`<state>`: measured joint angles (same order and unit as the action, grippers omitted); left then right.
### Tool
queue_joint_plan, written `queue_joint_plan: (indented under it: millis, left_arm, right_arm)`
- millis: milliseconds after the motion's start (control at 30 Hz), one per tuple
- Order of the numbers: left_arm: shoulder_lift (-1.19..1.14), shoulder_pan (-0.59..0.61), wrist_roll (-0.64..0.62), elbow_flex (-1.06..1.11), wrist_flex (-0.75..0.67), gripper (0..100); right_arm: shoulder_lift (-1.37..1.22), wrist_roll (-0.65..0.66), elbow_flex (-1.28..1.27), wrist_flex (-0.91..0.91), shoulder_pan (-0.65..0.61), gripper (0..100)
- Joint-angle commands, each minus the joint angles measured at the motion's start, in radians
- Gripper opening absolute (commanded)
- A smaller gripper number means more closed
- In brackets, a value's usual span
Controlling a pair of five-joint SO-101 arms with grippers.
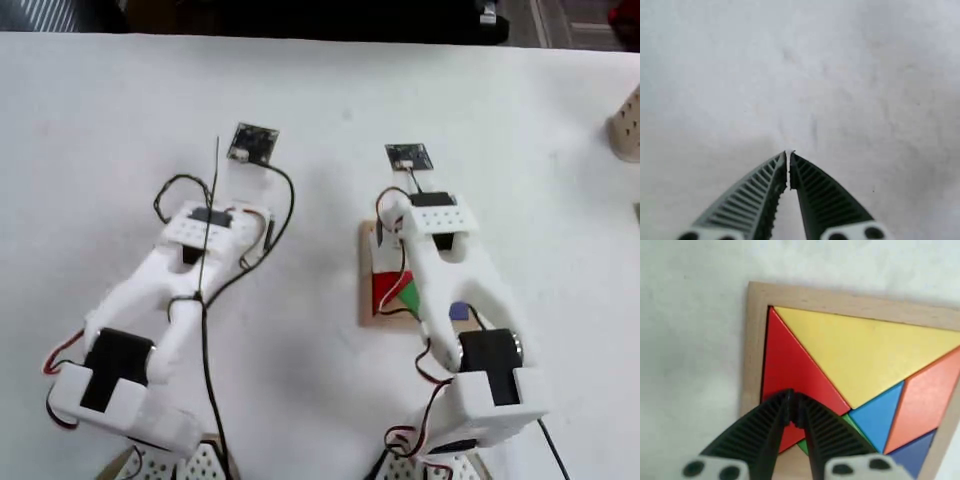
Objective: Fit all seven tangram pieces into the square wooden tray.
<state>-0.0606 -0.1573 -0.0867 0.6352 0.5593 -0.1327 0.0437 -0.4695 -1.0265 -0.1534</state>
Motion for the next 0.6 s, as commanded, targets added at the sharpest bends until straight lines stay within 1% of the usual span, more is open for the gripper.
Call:
queue_joint_plan:
  millis: [0,100,200,267,400,500,567]
  left_arm:
    - [0.004,-0.007,0.025,-0.031,-0.028,4]
    - [0.004,-0.007,0.025,-0.031,-0.029,4]
    - [0.010,-0.008,0.026,-0.031,-0.025,4]
    - [0.012,-0.008,0.026,-0.031,-0.021,4]
    - [0.033,-0.005,0.028,-0.009,-0.025,2]
    - [0.137,0.004,0.029,0.077,-0.037,2]
    - [0.231,0.024,0.057,0.170,-0.078,2]
  right_arm:
    - [-0.013,0.014,0.011,-0.002,0.004,1.8]
    - [0.074,0.014,0.011,-0.036,0.007,1.8]
    - [0.236,0.014,-0.046,-0.071,0.036,1.8]
    - [0.349,0.014,-0.147,-0.027,0.053,1.8]
    - [0.561,0.018,-0.402,0.145,0.088,1.7]
    - [0.710,0.054,-0.502,0.166,0.125,1.7]
    - [0.788,0.060,-0.552,0.166,0.136,1.7]
